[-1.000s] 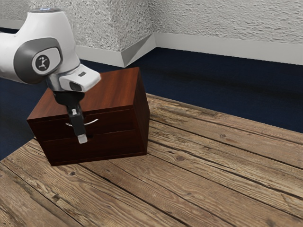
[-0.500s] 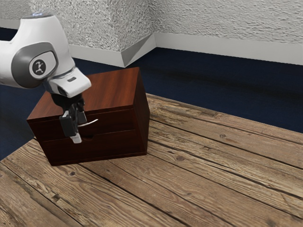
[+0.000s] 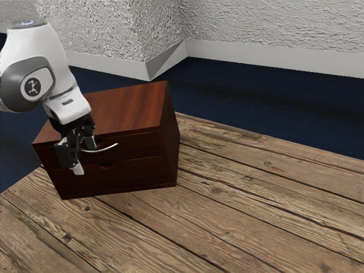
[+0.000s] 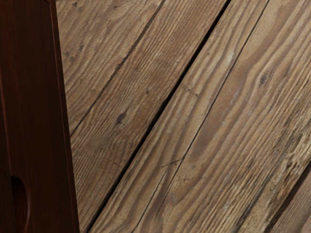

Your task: Pull the drawer handle with one arm to open the drawer

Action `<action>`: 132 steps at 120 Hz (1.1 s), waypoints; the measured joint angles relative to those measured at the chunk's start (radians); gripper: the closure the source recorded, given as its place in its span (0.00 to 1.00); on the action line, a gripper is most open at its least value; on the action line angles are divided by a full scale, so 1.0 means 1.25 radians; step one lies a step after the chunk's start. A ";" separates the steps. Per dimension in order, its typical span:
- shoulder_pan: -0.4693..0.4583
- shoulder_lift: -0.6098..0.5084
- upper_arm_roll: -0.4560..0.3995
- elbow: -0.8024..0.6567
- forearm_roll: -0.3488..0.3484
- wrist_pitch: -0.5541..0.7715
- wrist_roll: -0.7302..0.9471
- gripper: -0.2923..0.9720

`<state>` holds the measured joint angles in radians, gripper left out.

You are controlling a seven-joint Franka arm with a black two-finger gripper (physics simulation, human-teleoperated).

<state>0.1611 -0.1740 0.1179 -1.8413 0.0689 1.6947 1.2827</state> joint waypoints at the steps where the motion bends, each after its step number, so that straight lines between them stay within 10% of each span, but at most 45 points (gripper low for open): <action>1: 0.000 0.000 0.000 -0.002 0.000 0.001 0.002 0.23; 132: -0.001 -0.009 0.019 -0.087 0.028 0.191 0.036 0.30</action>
<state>0.1603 -0.1850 0.1412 -1.9505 0.1043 1.9332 1.3279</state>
